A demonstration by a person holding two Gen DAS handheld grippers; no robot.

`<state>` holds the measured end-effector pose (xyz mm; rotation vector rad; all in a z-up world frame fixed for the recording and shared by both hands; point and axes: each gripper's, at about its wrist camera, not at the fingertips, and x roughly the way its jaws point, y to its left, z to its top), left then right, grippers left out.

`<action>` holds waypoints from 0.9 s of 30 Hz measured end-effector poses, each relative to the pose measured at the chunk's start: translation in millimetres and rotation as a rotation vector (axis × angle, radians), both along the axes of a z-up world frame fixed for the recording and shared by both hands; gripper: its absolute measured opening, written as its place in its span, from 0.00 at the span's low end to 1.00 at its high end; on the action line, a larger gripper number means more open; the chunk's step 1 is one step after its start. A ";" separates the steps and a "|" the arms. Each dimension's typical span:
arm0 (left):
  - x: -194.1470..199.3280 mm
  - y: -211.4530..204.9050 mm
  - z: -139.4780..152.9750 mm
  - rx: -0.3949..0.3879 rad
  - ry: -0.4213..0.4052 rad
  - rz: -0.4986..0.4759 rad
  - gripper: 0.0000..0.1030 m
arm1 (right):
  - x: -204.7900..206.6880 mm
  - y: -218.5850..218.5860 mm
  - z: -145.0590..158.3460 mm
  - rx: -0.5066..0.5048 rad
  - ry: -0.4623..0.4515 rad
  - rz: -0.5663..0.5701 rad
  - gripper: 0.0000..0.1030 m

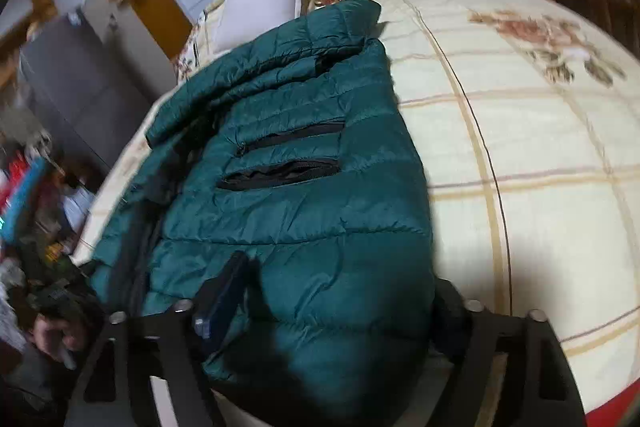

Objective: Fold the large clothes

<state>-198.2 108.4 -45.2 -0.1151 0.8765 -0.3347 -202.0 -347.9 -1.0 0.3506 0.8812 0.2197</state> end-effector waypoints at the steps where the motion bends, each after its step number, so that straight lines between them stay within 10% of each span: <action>1: -0.1 0.3 0.7 -0.002 -0.002 0.003 0.55 | 0.1 2.0 0.6 -0.024 -0.007 -0.001 0.63; 20: 1.3 -8.6 -4.4 -0.009 -0.042 0.052 0.73 | -5.2 23.4 -5.0 -0.171 -0.014 0.015 0.47; 27: 4.6 -9.3 -2.8 0.021 -0.017 0.034 0.73 | -9.0 27.3 -5.9 -0.139 -0.026 0.021 0.69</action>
